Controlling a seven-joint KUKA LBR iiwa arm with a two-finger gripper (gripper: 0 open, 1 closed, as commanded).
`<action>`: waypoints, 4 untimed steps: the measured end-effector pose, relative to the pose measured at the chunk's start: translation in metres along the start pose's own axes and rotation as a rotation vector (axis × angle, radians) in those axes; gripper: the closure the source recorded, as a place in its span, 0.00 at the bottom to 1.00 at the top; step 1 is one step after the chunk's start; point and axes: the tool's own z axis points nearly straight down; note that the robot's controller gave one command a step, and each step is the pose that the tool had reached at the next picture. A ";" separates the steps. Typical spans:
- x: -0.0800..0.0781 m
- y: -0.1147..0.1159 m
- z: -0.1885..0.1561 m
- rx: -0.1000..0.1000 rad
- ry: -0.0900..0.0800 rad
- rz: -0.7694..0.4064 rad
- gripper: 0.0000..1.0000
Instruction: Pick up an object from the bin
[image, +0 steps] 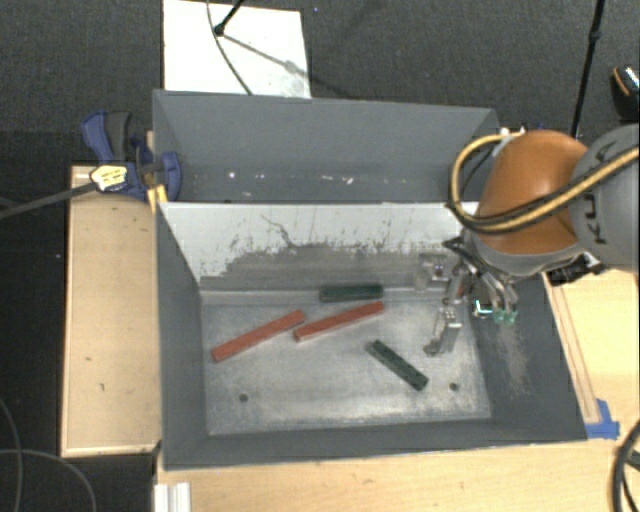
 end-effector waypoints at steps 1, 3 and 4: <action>0.045 0.021 0.084 -0.001 0.004 -0.025 0.00; 0.025 0.038 -0.034 0.001 -0.016 -0.083 1.00; 0.031 -0.031 -0.187 0.005 -0.016 -0.309 1.00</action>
Offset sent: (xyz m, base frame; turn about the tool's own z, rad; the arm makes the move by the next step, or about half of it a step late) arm -0.0422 0.0201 -0.0790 -0.0200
